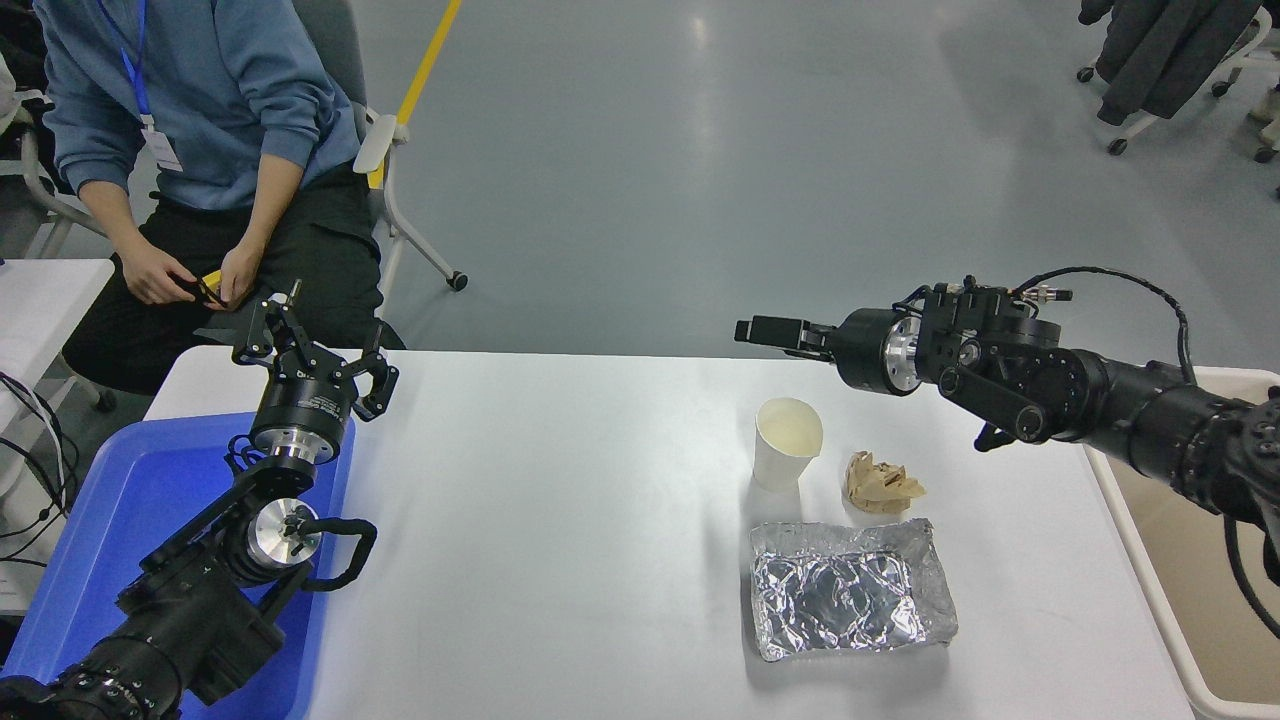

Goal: Dispose of the paper cup in the dustbin

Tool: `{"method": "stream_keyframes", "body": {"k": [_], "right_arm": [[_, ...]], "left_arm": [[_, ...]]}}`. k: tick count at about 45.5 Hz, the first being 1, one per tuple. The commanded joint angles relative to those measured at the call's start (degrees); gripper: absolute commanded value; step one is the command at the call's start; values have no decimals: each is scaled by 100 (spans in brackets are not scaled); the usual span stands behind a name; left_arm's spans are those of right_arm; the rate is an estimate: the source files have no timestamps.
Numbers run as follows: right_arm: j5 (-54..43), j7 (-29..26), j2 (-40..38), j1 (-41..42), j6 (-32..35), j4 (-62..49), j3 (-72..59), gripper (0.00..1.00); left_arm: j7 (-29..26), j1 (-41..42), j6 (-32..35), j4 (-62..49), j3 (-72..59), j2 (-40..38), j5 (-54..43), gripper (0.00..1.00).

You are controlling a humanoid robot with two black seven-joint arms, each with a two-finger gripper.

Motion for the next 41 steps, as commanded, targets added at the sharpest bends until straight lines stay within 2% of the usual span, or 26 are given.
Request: {"method": "stream_keyframes", "body": {"k": [1,16,34,38,41], "right_arm": [[-601,68,116,-77,-694,-19,-845,100],[-618,121,292,-376,-1028,-529,-1364,100],[-645,314,485,-692,-1046,-1091,-1373,99],[-645,314,502,-833,-1037,-1355,-1382,96],[-645,349,590,-886,-1046,-1513,-1478,91]], "left_arm": [[0,0,0,0,0,0,0,100],[0,0,0,0,0,0,0,100],[0,0,0,0,0,0,0,100],[0,0,0,0,0,0,0,100],[0,0,0,0,0,0,0,100]]}}
